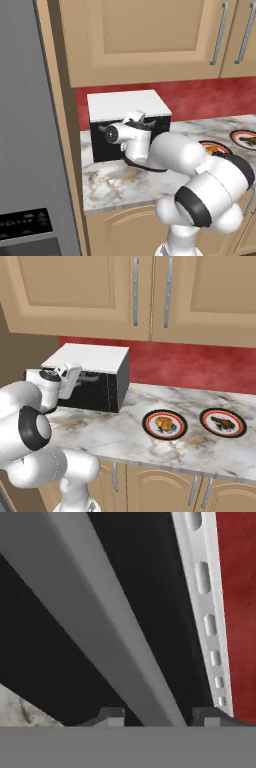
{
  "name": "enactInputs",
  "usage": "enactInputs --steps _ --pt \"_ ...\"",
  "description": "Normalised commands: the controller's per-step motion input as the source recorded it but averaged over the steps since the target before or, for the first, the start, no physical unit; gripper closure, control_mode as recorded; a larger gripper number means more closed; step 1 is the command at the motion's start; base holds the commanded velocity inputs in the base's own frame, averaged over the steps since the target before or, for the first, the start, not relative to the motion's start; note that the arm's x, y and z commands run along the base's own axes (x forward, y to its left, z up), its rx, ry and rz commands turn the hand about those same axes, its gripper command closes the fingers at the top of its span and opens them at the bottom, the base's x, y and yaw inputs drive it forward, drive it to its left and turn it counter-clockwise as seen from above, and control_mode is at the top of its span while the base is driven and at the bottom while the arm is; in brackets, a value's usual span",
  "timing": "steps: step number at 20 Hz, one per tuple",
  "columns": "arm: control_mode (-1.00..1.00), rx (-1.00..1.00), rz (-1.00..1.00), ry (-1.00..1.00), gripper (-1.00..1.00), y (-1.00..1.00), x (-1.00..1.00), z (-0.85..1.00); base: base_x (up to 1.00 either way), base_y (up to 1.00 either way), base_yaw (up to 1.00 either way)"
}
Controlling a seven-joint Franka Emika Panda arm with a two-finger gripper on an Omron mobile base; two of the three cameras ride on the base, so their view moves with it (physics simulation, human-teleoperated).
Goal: Open the toaster oven door. Place the bread on the top rack in the toaster oven and place the chicken drumstick on the bottom rack.
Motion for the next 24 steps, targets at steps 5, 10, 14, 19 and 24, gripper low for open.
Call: enactInputs --steps 5,10,14,19,24 --pt "-1.0 -0.43 0.15 0.49 1.0 0.0 -0.91 -0.98 0.0 0.0 0.0" --pt "-1.0 -0.35 0.15 0.56 1.0 0.0 -1.0 -1.0 0.0 0.0 0.0" --pt "-1.0 -0.26 0.09 0.53 -1.0 0.0 -1.0 -1.0 0.0 0.0 0.0" --pt "-1.0 -0.02 0.03 0.21 -1.0 0.0 -0.62 0.07 0.0 0.0 0.0" --pt "-1.0 -0.03 0.04 0.07 -1.0 0.05 0.02 1.0 0.0 0.0 0.0"
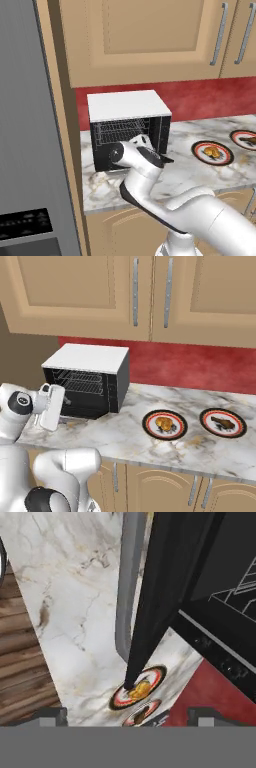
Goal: Open the toaster oven door. Place the bread on the top rack in the toaster oven and place the chicken drumstick on the bottom rack.
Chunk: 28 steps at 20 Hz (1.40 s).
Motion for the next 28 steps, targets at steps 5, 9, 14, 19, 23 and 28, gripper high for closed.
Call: enactInputs --steps 5,9,14,19,23,28 --pt "-1.0 -0.13 0.02 0.19 -1.0 0.68 0.76 0.58 0.0 0.0 0.0" --pt "-1.0 -0.32 0.0 0.27 -1.0 0.67 0.96 -0.18 0.0 0.0 0.0" --pt "-1.0 -0.16 0.0 0.16 -1.0 0.07 0.41 -0.83 0.0 0.0 0.0" --pt "-1.0 0.04 0.0 0.05 -1.0 -0.21 -0.03 -0.91 0.0 0.0 0.0" --pt "-1.0 0.15 0.0 0.01 -1.0 -0.41 -0.23 -0.76 0.0 0.0 0.0" --pt "-1.0 0.26 0.01 -0.02 -1.0 -0.19 -0.08 -0.23 0.0 0.0 0.0"
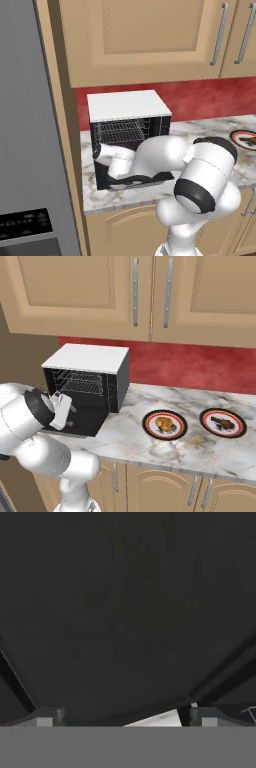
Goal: Open the toaster oven door. Place the bread on the top rack in the toaster oven and place the chicken drumstick on the bottom rack.
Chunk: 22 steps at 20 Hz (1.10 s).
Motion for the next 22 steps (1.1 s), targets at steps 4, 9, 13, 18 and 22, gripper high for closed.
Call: enactInputs --steps 4,9,13,18,22 --pt "-1.0 0.27 0.17 -0.19 -1.0 -0.02 0.05 0.76 0.0 0.0 0.0" --pt "-1.0 0.02 0.25 -0.13 -1.0 0.06 0.03 0.22 0.0 0.0 0.0" --pt "-1.0 -0.09 0.22 -0.12 -1.0 0.08 0.0 0.12 0.0 0.0 0.0" --pt "-1.0 -0.02 0.03 -0.13 -1.0 0.18 0.17 0.23 0.0 0.0 0.0" --pt "-1.0 -0.01 -0.11 -0.07 -1.0 0.46 0.2 0.33 0.0 0.0 0.0"
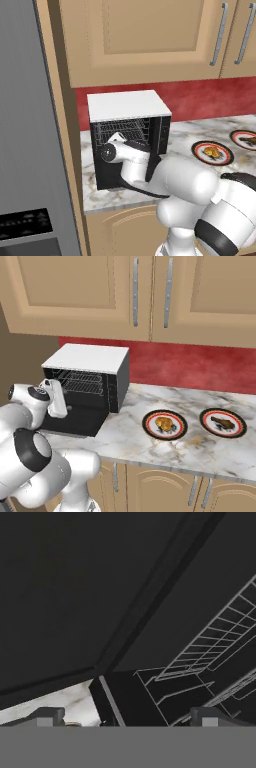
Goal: Open the toaster oven door. Place the bread on the top rack in the toaster oven and place the chicken drumstick on the bottom rack.
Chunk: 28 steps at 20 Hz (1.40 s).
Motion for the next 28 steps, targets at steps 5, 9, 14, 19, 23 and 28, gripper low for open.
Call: enactInputs --steps 5,9,14,19,23,28 --pt "-1.0 -0.01 -0.08 -0.05 -1.0 0.23 0.1 0.02 0.0 0.0 0.0" --pt "-1.0 -0.06 0.0 -0.1 -1.0 0.07 0.11 0.1 0.0 0.0 0.0" --pt "-1.0 0.0 0.0 -0.08 -1.0 0.0 0.2 0.17 0.0 0.0 0.0" --pt "-1.0 0.0 0.01 -0.07 -1.0 -0.1 0.13 0.03 0.0 0.0 0.0" --pt "-1.0 0.02 0.09 -0.15 -1.0 -0.26 0.1 -0.01 0.0 0.0 0.0" --pt "-1.0 0.05 0.08 -0.16 -1.0 -0.03 0.41 -0.01 0.0 0.0 0.0"
